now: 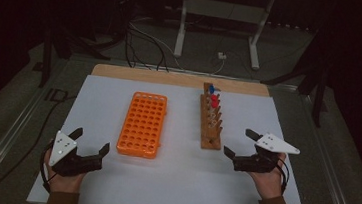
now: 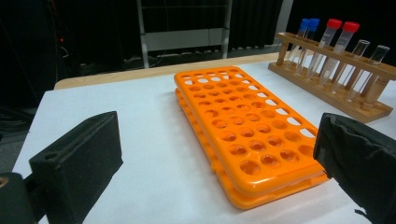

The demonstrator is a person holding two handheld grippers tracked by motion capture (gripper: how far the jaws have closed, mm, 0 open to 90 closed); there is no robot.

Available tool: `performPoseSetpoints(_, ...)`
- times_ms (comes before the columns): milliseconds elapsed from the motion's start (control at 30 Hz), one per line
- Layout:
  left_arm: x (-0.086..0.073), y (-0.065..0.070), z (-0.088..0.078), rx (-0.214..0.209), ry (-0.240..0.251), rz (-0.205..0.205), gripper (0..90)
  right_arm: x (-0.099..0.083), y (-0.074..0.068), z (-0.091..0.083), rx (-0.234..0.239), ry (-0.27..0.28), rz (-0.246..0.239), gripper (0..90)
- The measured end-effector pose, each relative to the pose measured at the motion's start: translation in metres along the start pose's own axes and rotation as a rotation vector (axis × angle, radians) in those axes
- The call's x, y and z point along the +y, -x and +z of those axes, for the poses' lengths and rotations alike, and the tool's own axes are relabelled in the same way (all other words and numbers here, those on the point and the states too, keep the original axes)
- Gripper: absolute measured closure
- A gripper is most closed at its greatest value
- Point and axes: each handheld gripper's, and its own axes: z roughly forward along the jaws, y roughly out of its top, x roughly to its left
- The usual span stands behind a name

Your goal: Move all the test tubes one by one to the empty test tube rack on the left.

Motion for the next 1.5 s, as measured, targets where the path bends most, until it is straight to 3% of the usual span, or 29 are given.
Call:
performPoseSetpoints(433,-0.003,0.000,0.004,0.005,-0.016,-0.007,1.3,0.021,0.010,0.035,0.002,-0.060,-0.012,0.8)
performPoseSetpoints(733,-0.004,0.002,0.006,0.001,-0.027,0.005,1.3,0.022,0.016,0.053,-0.004,-0.093,0.007,11.6)
performPoseSetpoints(800,-0.005,0.002,0.007,0.001,-0.027,0.004,1.3,0.021,0.018,0.060,0.015,-0.110,0.022,18.5)
performPoseSetpoints(933,-0.005,0.003,0.008,0.000,-0.032,0.007,1.3,0.019,0.018,0.069,-0.005,-0.131,0.034,31.6)
performPoseSetpoints(1033,-0.005,0.003,0.008,0.001,-0.031,0.011,1.3,0.015,0.018,0.079,0.000,-0.166,0.037,45.0)
performPoseSetpoints(1067,-0.005,0.003,0.008,0.000,-0.032,0.011,1.3,0.012,0.018,0.085,0.005,-0.191,0.030,55.1)
performPoseSetpoints(1100,-0.005,0.003,0.008,-0.002,-0.031,0.010,1.3,0.012,0.018,0.085,0.005,-0.191,0.030,55.1)
performPoseSetpoints(1133,-0.005,0.003,0.008,-0.002,-0.030,0.009,1.3,0.009,0.019,0.090,0.011,-0.196,0.032,64.8)
performPoseSetpoints(1300,-0.005,0.003,0.008,-0.003,-0.032,0.010,1.3,0.010,0.018,0.095,-0.015,-0.172,0.029,69.8)
performPoseSetpoints(1500,-0.005,0.003,0.008,-0.002,-0.033,0.012,1.3,0.009,0.015,0.101,-0.009,-0.172,0.037,74.4)
